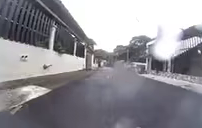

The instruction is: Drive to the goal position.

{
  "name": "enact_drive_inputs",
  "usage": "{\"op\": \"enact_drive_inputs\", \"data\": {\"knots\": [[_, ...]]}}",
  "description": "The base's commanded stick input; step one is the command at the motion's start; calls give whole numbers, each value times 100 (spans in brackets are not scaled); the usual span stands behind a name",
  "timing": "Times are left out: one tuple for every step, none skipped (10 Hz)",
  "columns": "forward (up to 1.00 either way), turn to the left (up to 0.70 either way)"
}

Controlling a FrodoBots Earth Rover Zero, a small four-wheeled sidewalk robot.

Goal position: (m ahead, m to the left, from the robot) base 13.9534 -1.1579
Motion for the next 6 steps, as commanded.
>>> {"op": "enact_drive_inputs", "data": {"knots": [[70, -27], [70, -9], [70, 0], [70, 0], [70, 0], [70, 0]]}}
